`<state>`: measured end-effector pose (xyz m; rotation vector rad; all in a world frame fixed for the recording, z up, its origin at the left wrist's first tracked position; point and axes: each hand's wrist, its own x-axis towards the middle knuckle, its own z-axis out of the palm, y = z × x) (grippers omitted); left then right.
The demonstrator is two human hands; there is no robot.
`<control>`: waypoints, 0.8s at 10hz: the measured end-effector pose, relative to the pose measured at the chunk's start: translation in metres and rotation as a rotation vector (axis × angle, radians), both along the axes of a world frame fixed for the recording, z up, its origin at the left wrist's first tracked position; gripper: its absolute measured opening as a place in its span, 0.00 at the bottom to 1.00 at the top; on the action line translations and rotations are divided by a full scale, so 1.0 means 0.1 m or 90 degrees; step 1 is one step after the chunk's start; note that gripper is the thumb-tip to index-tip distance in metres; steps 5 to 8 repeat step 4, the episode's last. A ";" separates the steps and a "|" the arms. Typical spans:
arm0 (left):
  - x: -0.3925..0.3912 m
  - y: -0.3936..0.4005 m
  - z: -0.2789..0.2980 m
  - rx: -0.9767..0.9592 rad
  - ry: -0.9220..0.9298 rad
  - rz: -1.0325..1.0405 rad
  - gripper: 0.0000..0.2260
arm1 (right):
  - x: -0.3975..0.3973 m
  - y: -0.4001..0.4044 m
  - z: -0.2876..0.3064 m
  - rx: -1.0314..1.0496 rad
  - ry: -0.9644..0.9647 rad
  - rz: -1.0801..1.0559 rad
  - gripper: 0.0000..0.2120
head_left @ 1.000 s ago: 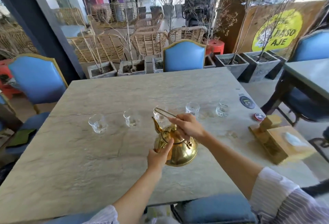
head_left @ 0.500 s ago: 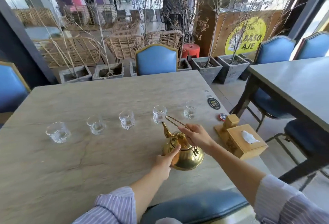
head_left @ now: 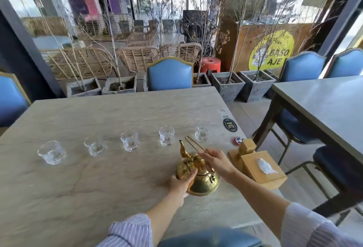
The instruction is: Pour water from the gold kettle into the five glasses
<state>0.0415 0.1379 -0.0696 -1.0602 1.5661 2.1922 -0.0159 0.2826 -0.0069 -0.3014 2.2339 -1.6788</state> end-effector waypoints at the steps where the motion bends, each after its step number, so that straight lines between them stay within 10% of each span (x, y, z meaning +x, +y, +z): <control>1: 0.00 0.01 -0.05 -0.012 0.003 -0.005 0.52 | -0.04 -0.01 -0.03 0.009 -0.003 -0.006 0.17; 3: 0.06 -0.27 -0.12 -0.129 0.029 -0.042 0.48 | -0.24 -0.22 0.08 0.178 0.106 -0.077 0.13; 4: 0.10 -0.61 -0.01 -0.348 0.075 -0.025 0.20 | -0.30 -0.44 0.21 0.273 0.198 -0.075 0.11; 8: 0.10 -0.61 -0.01 -0.348 0.075 -0.025 0.20 | -0.30 -0.44 0.21 0.273 0.198 -0.075 0.11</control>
